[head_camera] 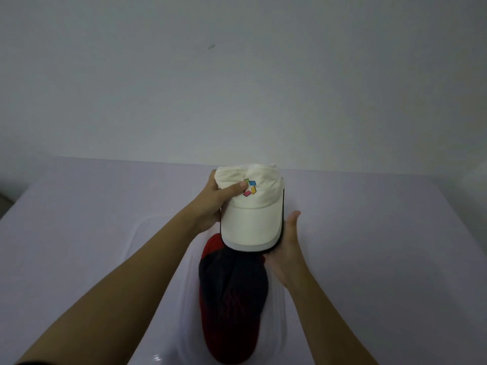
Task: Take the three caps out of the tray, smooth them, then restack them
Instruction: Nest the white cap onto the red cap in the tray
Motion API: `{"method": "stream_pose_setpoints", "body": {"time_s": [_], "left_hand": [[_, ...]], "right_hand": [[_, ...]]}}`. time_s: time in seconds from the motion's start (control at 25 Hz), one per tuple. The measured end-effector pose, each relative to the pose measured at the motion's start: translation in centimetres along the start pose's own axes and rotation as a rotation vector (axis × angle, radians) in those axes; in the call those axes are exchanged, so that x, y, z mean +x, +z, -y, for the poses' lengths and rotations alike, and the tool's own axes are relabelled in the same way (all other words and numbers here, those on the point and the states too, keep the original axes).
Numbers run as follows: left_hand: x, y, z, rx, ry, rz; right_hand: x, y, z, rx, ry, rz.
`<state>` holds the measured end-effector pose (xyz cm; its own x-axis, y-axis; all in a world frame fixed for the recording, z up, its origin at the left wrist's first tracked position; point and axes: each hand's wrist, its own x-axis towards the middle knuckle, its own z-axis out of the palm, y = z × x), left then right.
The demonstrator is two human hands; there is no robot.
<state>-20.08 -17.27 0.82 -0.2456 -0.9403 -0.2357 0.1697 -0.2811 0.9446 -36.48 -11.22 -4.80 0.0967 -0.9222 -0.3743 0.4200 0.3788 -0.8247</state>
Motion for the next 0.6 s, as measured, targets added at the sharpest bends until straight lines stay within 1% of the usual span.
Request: {"method": "stream_pose_setpoints", "body": {"time_s": [0.04,0.08,0.12,0.2,0.24,0.32,0.4,0.48,0.52,0.6], "left_hand": [[0.0,-0.9,-0.5,0.006,0.043,-0.048],[0.1,-2.0,-0.9,0.008,0.082,-0.091],[0.2,-3.0,-1.3,0.004,0.106,-0.132],[0.5,-4.8,-1.9,-0.008,0.126,-0.179],[0.7,-5.4,-2.1,-0.017,0.131,-0.180],[1.0,-6.4,-2.1,-0.031,0.127,-0.169],[1.0,-6.8,-1.8,-0.025,0.132,-0.163],[1.2,-6.8,-1.5,-0.018,0.155,-0.184],[1.3,-6.8,-1.3,0.001,0.189,-0.216],[1.5,-6.7,-0.8,0.064,0.315,-0.294]], "right_hand": [[0.5,0.0,-0.5,-0.017,0.032,-0.049],[0.9,0.0,-1.1,-0.095,0.051,-0.087],[0.9,0.3,-1.4,-0.240,0.058,-0.090],[1.1,0.3,-2.1,-0.633,0.030,-0.019],[1.4,0.4,-2.5,-0.774,0.029,0.028],[1.9,0.5,-2.9,-0.932,0.136,0.141],[2.6,0.7,-3.2,-0.999,0.192,0.191],[3.2,0.7,-3.3,-1.023,0.145,0.238],[3.1,0.7,-3.1,-1.036,0.109,0.253],[2.4,0.8,-2.7,-1.045,0.058,0.281]]}}
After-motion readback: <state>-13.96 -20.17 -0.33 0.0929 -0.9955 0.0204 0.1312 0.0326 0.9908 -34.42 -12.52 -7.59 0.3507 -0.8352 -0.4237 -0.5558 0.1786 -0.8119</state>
